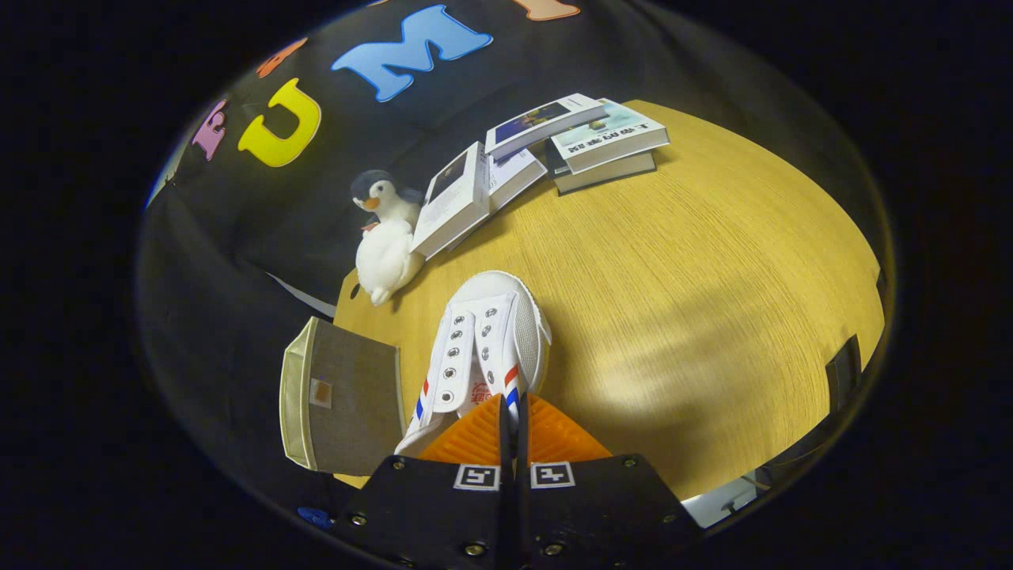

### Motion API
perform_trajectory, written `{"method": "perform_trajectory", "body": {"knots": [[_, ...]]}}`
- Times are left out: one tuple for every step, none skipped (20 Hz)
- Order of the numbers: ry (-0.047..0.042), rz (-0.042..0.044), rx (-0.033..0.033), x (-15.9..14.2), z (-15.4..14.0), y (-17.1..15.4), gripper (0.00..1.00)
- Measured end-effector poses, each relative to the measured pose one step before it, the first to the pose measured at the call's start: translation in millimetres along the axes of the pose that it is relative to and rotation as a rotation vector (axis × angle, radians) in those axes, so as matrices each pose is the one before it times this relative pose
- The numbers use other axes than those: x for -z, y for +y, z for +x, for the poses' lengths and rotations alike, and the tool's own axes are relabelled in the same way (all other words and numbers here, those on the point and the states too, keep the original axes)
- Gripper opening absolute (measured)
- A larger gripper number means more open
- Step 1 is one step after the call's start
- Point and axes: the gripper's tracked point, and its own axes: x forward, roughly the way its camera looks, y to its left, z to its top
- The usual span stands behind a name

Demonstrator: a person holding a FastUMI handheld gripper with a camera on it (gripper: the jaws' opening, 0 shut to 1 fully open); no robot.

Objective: Open the storage box then place both shoes into the box .Put the left shoe in first, then the right shoe, with the right side of both shoes facing outward in a uniform manner.

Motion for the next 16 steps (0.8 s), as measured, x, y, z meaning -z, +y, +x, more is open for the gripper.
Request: {"method": "perform_trajectory", "body": {"knots": [[-0.00387, -0.0046, -0.01414, 0.19, -1.52, 9.54, 0.0], [-0.00275, 0.00179, -0.01522, -1.12, -0.95, 10.94, 0.0], [0.00868, 0.00085, -0.02372, 1.17, 0.51, 12.53, 0.0], [-0.00554, 0.00699, -0.01861, -0.34, 1.04, 11.22, 0.0], [0.0066, 0.0027, -0.02253, 2.41, -0.57, 11.68, 0.0], [0.00511, 0.00383, -0.02263, 1.51, 1.69, 12.75, 0.0], [0.00046, 0.00394, -0.01608, 1.55, 2.75, 10.68, 0.0], [0.0057, -0.00181, -0.01436, 2.24, 1.94, 10.44, 0.0], [0.00254, -0.00317, -0.01058, 2.35, 2.2, 9.16, 0.0], [0.00135, -0.00564, -0.00934, 1.38, 2.35, 10.0, 0.0], [0.00061, -0.00673, -0.00907, 2.16, 2.36, 9.62, 0.0], [-0.00006, -0.00876, -0.00952, 0.73, 2.71, 9.72, 0.0], [-0.0014, -0.00695, -0.00913, 1.52, 3.18, 9.65, 0.0], [0.00337, -0.00847, -0.01094, 1.69, 3.4, 9.92, 0.0], [-0.00343, -0.00173, -0.00846, 1.79, 3.34, 9.63, 0.0], [0.00712, -0.0081, -0.01256, 2.78, 5.0, 10.76, 0.0]]}}
